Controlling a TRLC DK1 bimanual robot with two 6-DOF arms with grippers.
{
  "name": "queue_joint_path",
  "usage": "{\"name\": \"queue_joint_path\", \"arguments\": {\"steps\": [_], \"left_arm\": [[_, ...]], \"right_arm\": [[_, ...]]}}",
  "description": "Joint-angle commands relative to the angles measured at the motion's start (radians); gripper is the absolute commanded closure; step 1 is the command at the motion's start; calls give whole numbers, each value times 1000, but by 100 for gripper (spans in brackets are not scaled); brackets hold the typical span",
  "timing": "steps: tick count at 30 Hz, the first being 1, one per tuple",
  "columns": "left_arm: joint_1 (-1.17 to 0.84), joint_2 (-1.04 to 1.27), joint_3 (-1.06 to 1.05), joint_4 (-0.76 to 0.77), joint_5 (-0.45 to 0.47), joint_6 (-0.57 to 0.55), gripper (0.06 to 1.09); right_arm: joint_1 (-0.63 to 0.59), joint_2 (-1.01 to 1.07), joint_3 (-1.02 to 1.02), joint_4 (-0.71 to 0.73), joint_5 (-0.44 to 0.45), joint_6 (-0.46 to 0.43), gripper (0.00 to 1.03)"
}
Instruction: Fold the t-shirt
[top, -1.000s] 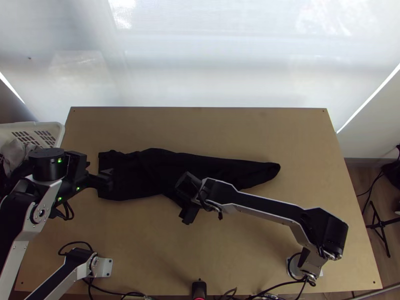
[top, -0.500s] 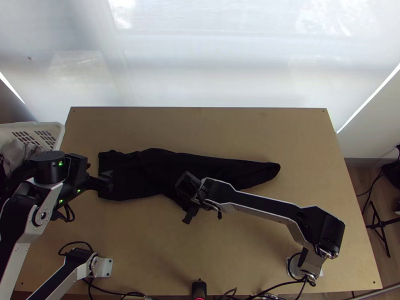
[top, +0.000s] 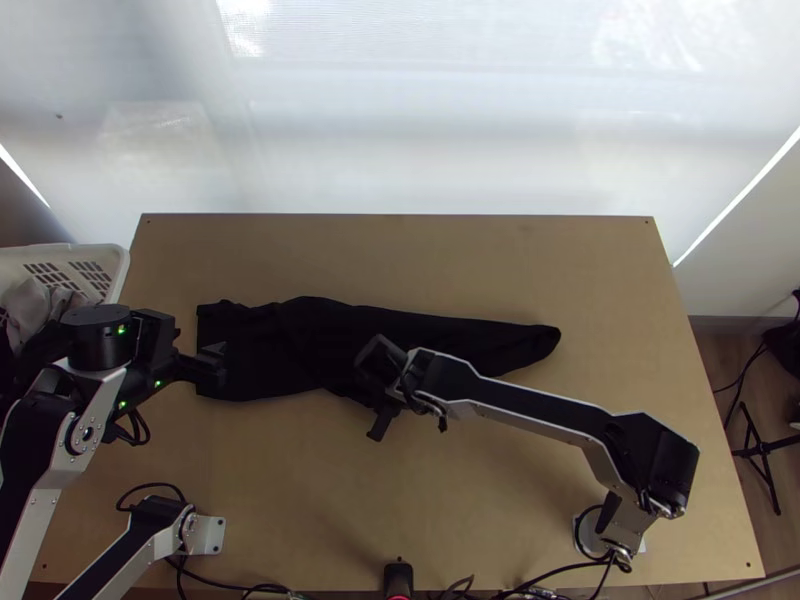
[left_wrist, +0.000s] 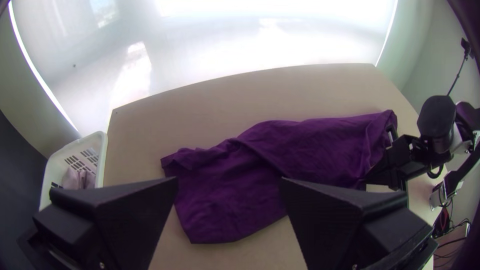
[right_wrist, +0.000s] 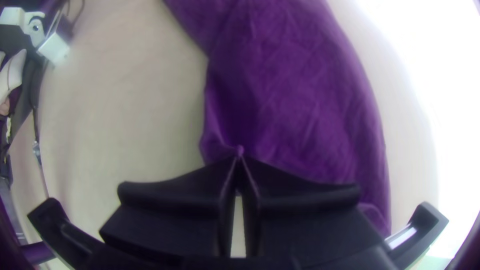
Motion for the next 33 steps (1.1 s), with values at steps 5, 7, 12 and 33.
{"name": "queue_joint_path", "arguments": {"steps": [5,7,12,33], "left_arm": [[-9,15,-4,33,1,1,11],[-12,19,-5,40,2,-2,11],[-28,31,-17,68,2,-10,11],[-75,258,27,220,1,56,11]], "right_arm": [[-130,-31,140,-14,2,-34,100],[-170,-31,171,-22,2,-38,100],[-300,-39,255,-34,3,-51,100],[-671,-103,648,-239,3,-54,100]]}}
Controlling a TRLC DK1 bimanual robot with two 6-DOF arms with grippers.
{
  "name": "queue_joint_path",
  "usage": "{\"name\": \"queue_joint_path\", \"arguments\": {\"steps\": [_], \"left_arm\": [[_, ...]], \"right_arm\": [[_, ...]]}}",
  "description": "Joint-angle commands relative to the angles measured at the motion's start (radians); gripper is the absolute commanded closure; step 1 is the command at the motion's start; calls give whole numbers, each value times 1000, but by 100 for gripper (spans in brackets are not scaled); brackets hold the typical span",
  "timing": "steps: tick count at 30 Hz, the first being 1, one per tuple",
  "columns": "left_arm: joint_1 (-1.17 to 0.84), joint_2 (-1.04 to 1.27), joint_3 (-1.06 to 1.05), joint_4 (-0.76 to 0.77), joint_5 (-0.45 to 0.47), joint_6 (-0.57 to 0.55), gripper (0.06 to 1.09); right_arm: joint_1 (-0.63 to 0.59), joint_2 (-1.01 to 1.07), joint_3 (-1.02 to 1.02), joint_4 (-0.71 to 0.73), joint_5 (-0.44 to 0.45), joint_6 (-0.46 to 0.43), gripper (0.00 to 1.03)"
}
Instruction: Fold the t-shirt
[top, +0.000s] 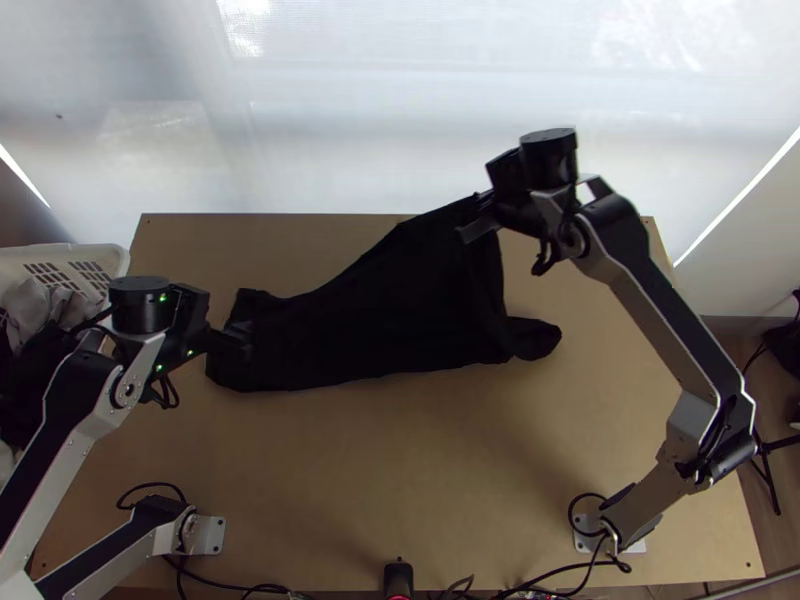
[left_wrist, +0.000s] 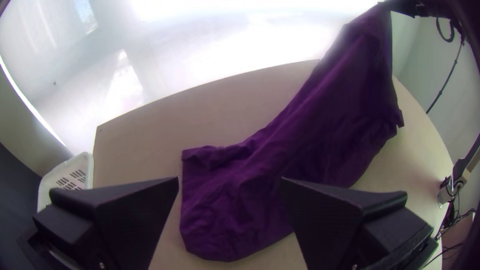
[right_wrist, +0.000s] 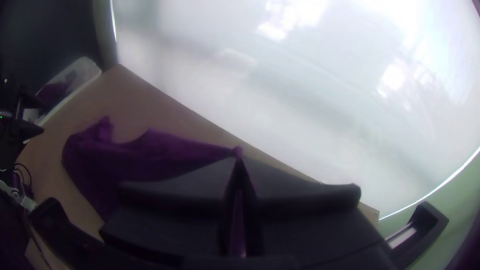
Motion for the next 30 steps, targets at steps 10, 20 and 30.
{"name": "queue_joint_path", "arguments": {"steps": [10,20,30], "left_arm": [[-54,119,41,43,1,30,11],[-65,147,87,61,1,21,11],[-74,282,108,145,-8,22,11]], "right_arm": [[-271,-20,26,-38,-1,-22,100],[-227,-149,-199,-39,-2,-9,100],[-209,-294,-225,-127,-2,34,100]]}}
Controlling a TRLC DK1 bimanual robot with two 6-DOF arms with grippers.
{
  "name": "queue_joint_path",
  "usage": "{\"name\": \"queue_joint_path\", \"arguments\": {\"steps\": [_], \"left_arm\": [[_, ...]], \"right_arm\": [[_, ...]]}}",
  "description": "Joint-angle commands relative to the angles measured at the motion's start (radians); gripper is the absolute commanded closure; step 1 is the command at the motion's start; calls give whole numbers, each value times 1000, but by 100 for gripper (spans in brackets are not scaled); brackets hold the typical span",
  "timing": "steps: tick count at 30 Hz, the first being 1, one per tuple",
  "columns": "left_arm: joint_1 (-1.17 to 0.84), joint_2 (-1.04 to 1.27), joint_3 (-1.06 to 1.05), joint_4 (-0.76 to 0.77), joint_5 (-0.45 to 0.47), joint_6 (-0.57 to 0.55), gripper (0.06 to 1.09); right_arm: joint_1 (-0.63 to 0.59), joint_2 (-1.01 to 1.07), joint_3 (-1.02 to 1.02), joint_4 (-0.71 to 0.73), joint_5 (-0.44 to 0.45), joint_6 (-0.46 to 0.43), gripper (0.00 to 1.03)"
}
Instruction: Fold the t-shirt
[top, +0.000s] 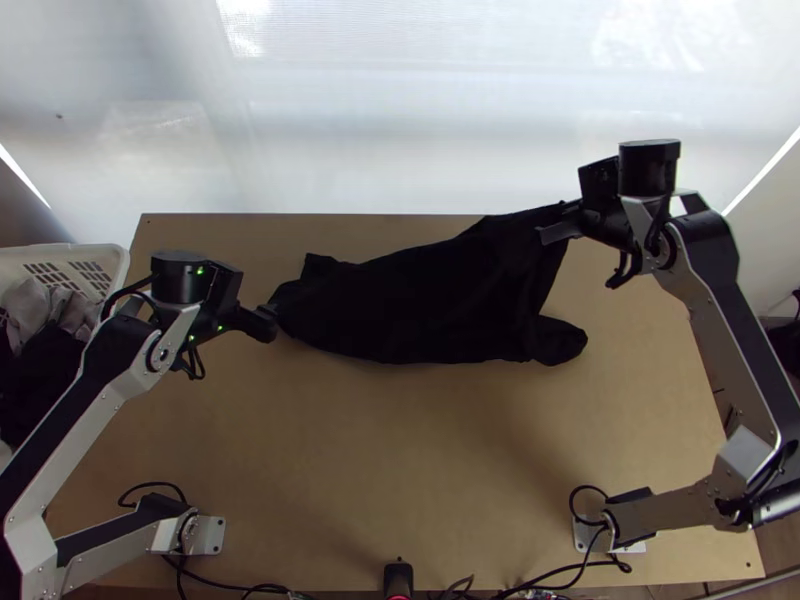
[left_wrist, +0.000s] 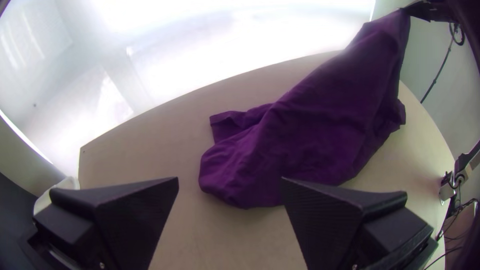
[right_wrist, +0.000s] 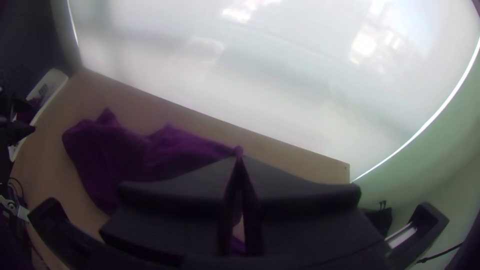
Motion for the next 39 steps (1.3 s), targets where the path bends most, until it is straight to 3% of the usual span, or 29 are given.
{"name": "queue_joint_path", "arguments": {"steps": [1,16,29,37,39], "left_arm": [[-5,116,32,76,-11,6,11],[-12,630,360,151,-14,-31,11],[-23,984,730,2,-12,-101,11],[-28,1062,851,-68,-12,-115,12],[-29,1076,871,-74,-12,-117,16]], "right_arm": [[17,-106,-37,-87,-1,29,100],[90,-366,-379,-200,0,29,100],[104,-378,-412,-204,5,12,100],[104,-373,-414,-202,11,0,100],[104,-373,-414,-202,12,-6,100]]}}
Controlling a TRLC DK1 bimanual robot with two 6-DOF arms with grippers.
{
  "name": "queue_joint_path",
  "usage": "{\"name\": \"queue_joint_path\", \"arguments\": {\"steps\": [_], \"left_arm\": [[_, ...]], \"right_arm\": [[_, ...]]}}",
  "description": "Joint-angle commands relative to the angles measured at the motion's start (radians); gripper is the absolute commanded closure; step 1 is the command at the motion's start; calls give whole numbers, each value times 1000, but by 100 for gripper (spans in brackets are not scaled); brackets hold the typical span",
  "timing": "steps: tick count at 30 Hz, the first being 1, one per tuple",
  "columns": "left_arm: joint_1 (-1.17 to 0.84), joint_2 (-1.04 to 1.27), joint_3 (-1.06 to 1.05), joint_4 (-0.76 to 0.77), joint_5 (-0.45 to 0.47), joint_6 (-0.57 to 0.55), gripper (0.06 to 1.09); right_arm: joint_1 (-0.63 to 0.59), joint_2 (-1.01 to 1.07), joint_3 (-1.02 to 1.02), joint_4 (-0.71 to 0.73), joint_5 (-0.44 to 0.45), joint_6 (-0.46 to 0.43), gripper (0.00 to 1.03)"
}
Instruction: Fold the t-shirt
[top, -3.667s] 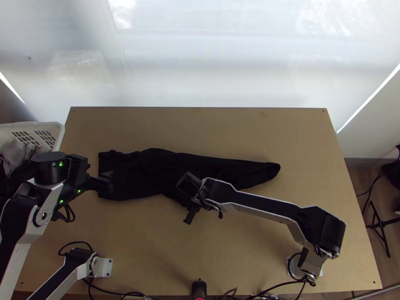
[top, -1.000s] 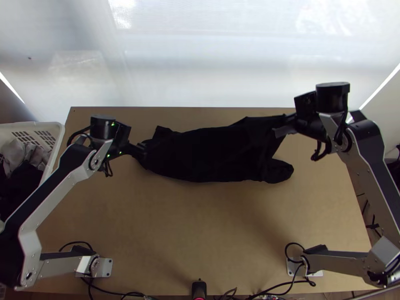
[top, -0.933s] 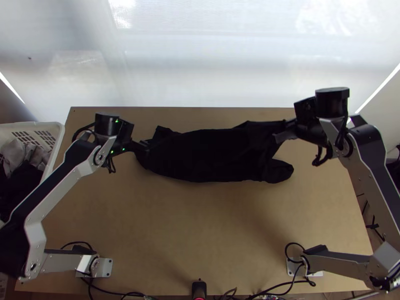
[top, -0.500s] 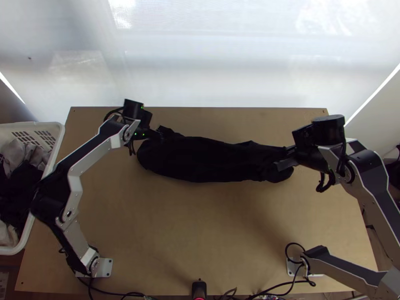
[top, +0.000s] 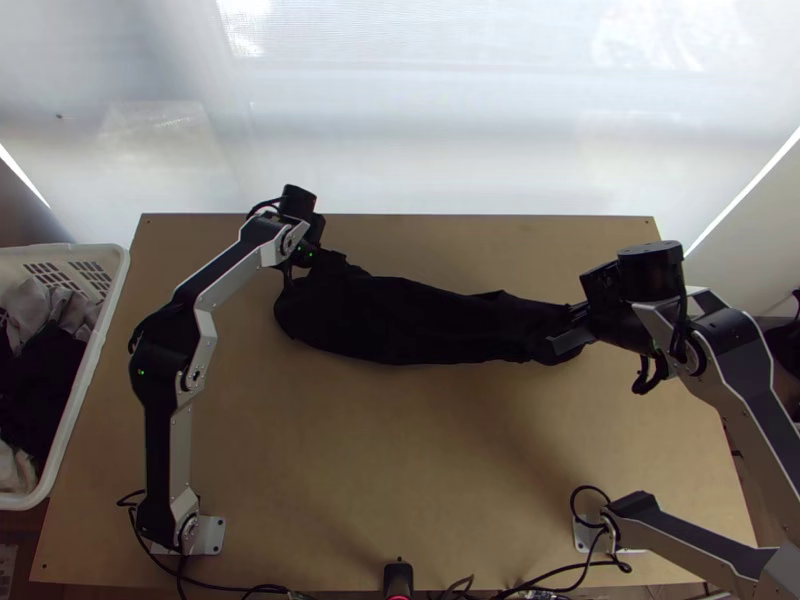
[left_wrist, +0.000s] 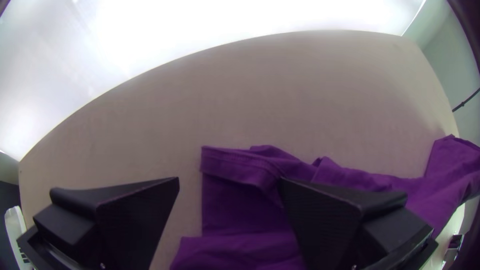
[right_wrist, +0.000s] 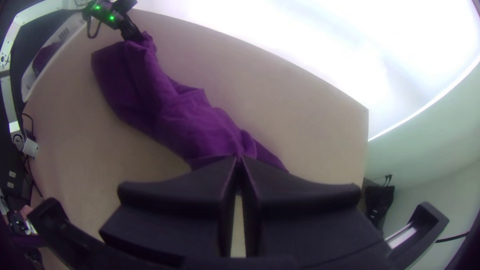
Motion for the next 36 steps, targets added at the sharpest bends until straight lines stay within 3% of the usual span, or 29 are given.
{"name": "queue_joint_path", "arguments": {"steps": [1,3,8,16,25,36], "left_arm": [[-6,78,103,-40,1,-12,21],[-11,92,115,-43,1,-11,31],[-21,120,118,-59,-1,-9,33],[-12,127,141,-71,9,-6,104],[63,-121,143,-109,13,-55,105],[181,-575,163,-59,15,-92,105]], "right_arm": [[1,1,-3,1,4,-11,100],[1,0,-3,1,6,-12,100],[0,-5,-2,1,12,-12,100],[-2,-14,3,1,18,-12,100],[-14,6,72,32,41,-11,100],[-15,112,393,104,84,-31,100]]}}
